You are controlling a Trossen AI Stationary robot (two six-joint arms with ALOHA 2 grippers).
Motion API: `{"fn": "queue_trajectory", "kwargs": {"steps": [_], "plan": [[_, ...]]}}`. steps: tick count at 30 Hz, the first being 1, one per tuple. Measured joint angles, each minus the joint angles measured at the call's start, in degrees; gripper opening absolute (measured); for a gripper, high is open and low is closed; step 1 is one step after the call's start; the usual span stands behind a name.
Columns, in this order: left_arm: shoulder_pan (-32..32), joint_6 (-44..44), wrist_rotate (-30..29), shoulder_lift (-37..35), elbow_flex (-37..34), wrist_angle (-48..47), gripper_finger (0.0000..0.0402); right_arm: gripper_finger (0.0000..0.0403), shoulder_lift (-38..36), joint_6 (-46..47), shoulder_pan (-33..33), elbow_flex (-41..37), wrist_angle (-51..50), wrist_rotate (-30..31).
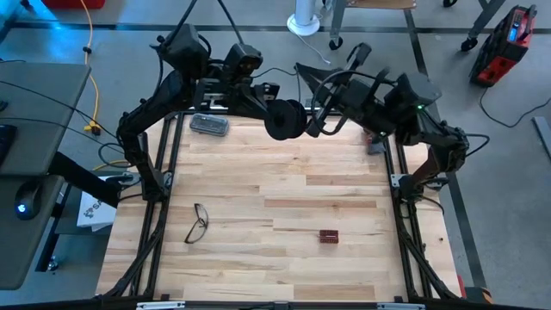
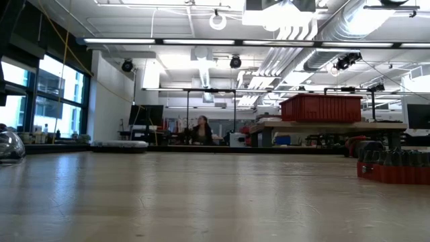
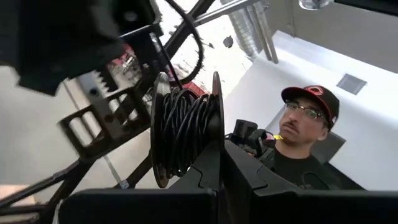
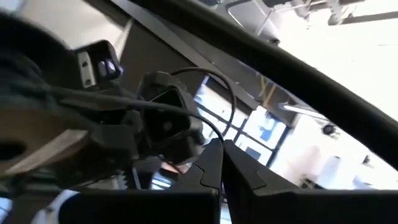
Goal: Coil cords
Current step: Coil the black wire into the spool
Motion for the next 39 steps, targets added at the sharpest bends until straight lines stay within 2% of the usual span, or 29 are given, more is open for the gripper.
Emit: {"fn": "queue_trajectory", "kwargs": {"steps": [8,11,19,23,33,39], "plan": [[-0.1,-0.4,-1.2,0.0,0.0,2.3,0.0,0.0,0.0,8.8,-1.4,0.0,-1.3,-6.8],[-0.3,-0.4,-1.3,0.2,0.0,2.4,0.0,0.0013,0.0,11.1,-1.4,0.0,-1.2,-8.7],[-2.4,-1.8,-1.7,0.7,0.0,3.4,0.0001,0.0138,0.0,16.3,-3.2,0.0,-4.2,-9.8],[-3.6,-2.0,-2.1,1.1,0.0,7.1,0.0001,0.0173,0.0,16.7,-3.6,0.0,-3.4,-7.6],[-3.6,-6.0,-4.0,2.3,0.0,19.3,0.0001,0.0178,0.0,19.2,-4.0,0.0,-6.0,-6.0],[-3.6,-6.4,-4.8,2.3,0.0,20.0,0.0001,0.0165,0.1,19.1,-4.6,0.0,-5.9,-6.0]]}}
